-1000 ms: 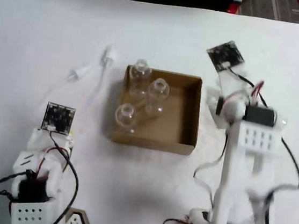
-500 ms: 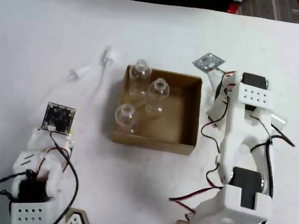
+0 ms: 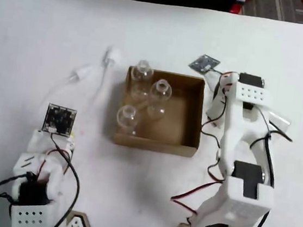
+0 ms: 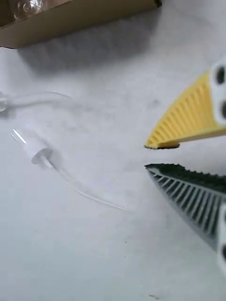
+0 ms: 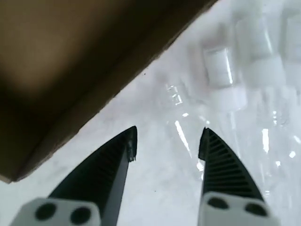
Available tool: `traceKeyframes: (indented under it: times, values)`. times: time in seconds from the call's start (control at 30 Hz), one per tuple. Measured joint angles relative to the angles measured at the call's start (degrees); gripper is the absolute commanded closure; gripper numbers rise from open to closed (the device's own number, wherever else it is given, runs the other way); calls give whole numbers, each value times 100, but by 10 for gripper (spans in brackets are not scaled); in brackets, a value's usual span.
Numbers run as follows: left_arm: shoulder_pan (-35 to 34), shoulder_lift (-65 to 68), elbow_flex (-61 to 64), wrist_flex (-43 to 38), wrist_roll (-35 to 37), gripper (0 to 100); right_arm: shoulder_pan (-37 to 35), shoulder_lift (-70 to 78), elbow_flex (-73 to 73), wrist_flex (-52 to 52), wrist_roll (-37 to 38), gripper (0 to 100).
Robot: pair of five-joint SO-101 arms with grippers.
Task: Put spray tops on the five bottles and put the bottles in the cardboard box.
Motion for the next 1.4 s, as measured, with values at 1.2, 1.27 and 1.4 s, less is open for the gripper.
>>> traceKeyframes:
  times: [1.2, 1.27, 1.4]
  values:
    - [0, 0, 0, 0, 0, 936, 79, 396, -88, 308, 1670, 815]
    - [0, 0, 0, 0, 0, 936, 114, 396, -88, 308, 1829, 815]
    - [0, 0, 0, 0, 0, 936, 264, 484, -88, 114, 1916, 815]
